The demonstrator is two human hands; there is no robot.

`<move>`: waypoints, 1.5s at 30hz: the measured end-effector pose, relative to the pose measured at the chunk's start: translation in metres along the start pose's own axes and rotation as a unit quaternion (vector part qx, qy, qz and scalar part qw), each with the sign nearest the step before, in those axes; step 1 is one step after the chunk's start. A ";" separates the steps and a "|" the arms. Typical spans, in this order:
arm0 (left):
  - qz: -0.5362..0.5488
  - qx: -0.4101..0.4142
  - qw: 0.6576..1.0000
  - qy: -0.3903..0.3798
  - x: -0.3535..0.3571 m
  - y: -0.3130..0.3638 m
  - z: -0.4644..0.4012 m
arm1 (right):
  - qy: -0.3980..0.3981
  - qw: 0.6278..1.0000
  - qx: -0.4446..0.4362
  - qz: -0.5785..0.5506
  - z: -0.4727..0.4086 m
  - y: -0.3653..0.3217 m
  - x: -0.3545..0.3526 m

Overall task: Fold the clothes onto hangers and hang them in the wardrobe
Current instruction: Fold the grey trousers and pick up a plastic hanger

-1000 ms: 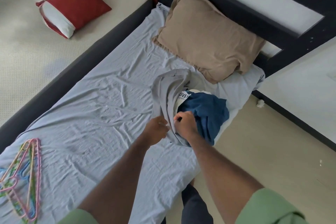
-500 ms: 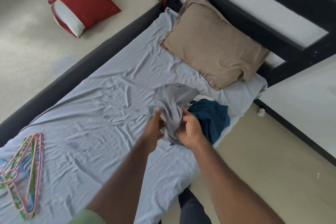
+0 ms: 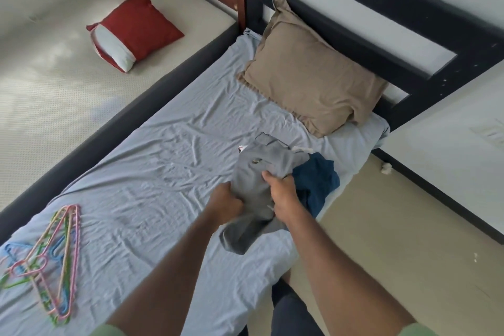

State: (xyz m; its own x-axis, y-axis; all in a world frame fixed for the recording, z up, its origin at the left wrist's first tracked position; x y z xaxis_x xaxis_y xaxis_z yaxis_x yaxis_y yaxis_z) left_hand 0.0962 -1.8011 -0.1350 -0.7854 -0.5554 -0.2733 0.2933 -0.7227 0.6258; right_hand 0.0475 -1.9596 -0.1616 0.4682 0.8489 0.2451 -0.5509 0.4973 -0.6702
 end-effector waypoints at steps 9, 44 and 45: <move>0.429 0.030 0.897 0.101 -0.063 0.020 0.059 | -0.196 0.951 -0.112 0.213 0.082 -0.052 0.080; -0.120 0.266 0.956 0.042 -0.215 0.146 0.175 | 0.067 0.855 -0.317 0.406 0.337 -0.312 0.018; -0.124 0.280 0.948 0.088 -0.230 0.155 0.186 | 0.074 0.850 -0.339 0.397 0.338 -0.314 0.013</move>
State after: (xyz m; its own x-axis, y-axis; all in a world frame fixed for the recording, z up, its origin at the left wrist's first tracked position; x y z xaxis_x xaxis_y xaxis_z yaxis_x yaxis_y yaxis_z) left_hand 0.2207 -1.7089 0.1602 -0.6746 -0.4926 -0.5497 -0.2633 -0.5352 0.8027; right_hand -0.0069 -2.0446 0.2894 0.2454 0.8120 -0.5295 -0.2322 -0.4811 -0.8454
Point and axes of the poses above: each hand's wrist, its own z-axis away from the middle knuckle, its own x-axis out of the palm, y = z × x, the point moved 5 cm from there along -z, towards the middle knuckle, and after that the axes turned 13 degrees about -y, right-handed, at the moved point
